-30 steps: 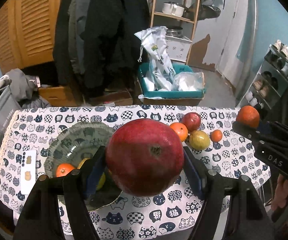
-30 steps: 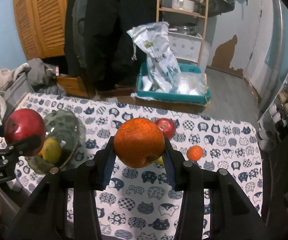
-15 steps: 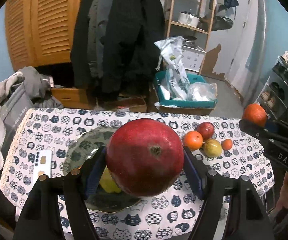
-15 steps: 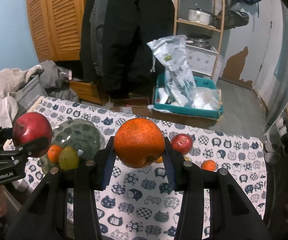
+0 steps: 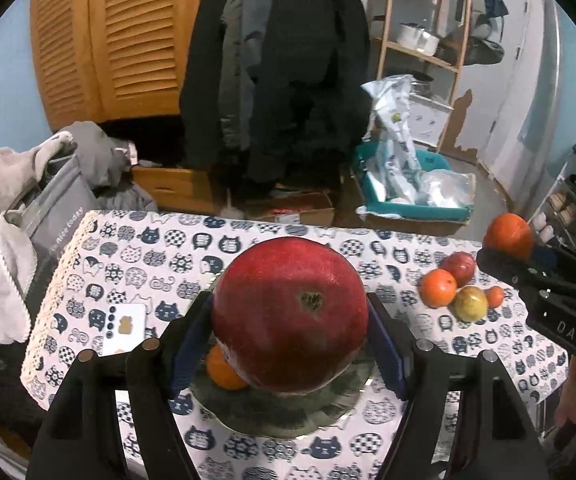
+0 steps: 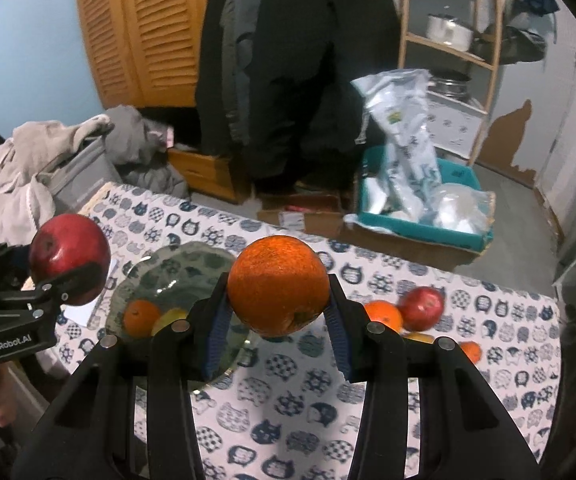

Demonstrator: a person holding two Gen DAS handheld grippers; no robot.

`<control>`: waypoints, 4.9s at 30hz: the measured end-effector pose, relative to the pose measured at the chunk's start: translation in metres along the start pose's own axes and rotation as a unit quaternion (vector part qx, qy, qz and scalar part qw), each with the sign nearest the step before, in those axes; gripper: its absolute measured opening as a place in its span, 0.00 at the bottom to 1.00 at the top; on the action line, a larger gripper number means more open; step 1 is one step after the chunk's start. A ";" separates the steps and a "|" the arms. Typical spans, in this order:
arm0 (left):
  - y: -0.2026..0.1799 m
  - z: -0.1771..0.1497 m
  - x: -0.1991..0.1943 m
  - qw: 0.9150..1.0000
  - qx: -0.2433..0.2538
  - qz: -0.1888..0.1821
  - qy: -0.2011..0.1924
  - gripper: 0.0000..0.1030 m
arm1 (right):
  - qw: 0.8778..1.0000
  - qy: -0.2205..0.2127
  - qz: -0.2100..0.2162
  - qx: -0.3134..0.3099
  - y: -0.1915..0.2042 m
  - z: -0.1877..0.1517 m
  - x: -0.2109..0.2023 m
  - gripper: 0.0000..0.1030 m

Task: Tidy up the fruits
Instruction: 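Carry the pomegranate in left tool over the glass bowl while right tool carries the tangerine, then lower the pomegranate into the bowl and open left tool while right tool releases the tangerine, then withdraw both tools from the bowl back toward the fruit row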

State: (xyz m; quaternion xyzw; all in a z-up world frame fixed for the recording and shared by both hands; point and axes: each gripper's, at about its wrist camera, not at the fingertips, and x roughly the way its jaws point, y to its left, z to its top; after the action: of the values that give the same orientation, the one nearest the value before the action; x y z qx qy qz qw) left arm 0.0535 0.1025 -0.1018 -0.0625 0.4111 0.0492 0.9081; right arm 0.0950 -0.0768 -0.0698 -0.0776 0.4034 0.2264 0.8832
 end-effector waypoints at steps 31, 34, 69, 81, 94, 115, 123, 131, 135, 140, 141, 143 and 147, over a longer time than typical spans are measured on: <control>0.070 -0.020 0.159 0.986 -0.077 0.023 0.145 0.73 | 0.985 0.158 0.074 -0.008 0.045 -0.012 0.189 0.42; 0.071 -0.021 0.171 0.984 -0.080 0.021 0.158 0.73 | 0.984 0.164 0.074 -0.004 0.043 -0.016 0.195 0.42; 0.073 -0.016 0.172 0.981 -0.088 0.029 0.170 0.86 | 0.979 0.182 0.091 0.015 0.044 -0.025 0.210 0.43; 0.100 -0.042 0.132 0.979 -0.104 0.065 0.163 0.86 | 0.973 0.213 0.084 -0.004 0.071 -0.033 0.227 0.44; 0.096 -0.043 0.101 0.982 -0.104 0.060 0.147 0.86 | 0.982 0.174 0.080 -0.004 0.073 -0.014 0.194 0.58; 0.039 -0.015 0.015 0.998 -0.049 0.012 0.046 0.86 | 0.999 0.037 -0.010 -0.026 0.038 0.015 0.052 0.64; 0.021 -0.011 -0.018 1.000 -0.029 0.000 0.009 0.91 | 0.999 -0.005 -0.024 -0.022 0.021 0.013 0.000 0.68; -0.001 -0.001 -0.052 0.999 -0.015 -0.008 -0.040 0.98 | 0.999 -0.036 -0.028 -0.016 0.001 0.002 -0.041 0.72; -0.014 0.002 -0.065 0.998 -0.004 -0.014 -0.058 0.99 | 0.998 -0.051 -0.028 -0.012 -0.010 -0.001 -0.061 0.74; -0.030 0.004 -0.078 0.997 0.012 -0.021 -0.068 0.99 | 0.997 -0.073 -0.034 -0.010 -0.025 -0.009 -0.089 0.75; -0.033 0.005 -0.080 0.997 0.014 -0.022 -0.070 0.99 | 0.996 -0.078 -0.037 -0.012 -0.028 -0.011 -0.094 0.76; -0.040 0.005 -0.084 0.997 0.019 -0.027 -0.075 0.99 | 0.996 -0.084 -0.039 -0.014 -0.033 -0.016 -0.102 0.76; -0.052 0.005 -0.088 0.996 0.033 -0.024 -0.081 0.99 | 0.995 -0.094 -0.044 -0.013 -0.043 -0.024 -0.115 0.76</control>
State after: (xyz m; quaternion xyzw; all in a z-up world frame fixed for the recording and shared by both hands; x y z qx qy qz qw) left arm 0.0064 0.0487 -0.0288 -0.0381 0.3360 0.0189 0.9409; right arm 0.0336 -0.1615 -0.0018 -0.0852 0.3122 0.1991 0.9250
